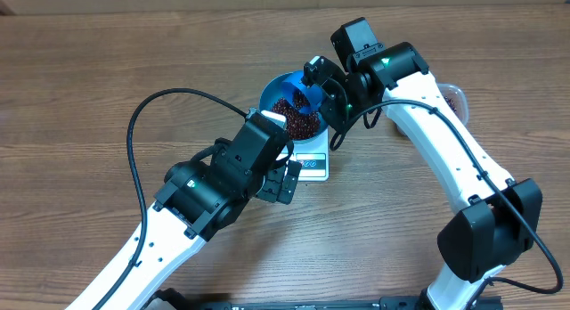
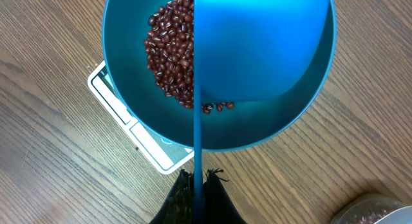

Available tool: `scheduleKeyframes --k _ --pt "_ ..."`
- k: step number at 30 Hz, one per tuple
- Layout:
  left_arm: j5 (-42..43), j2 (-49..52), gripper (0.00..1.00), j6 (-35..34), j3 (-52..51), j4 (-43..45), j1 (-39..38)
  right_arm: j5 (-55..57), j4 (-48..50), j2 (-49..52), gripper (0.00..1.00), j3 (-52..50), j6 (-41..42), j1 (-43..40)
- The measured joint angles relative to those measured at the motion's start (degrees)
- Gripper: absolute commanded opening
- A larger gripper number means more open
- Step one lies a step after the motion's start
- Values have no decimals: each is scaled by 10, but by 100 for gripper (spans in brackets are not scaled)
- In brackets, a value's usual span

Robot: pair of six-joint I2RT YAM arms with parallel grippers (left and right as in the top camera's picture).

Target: Scoop item into bowl and weigh 150g on scale

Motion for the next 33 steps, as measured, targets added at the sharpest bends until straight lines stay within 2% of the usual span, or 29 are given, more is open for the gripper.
scheduleKeyframes --k 33 --pt "0 0 99 0 0 0 0 0 -14 0 4 0 -29 0"
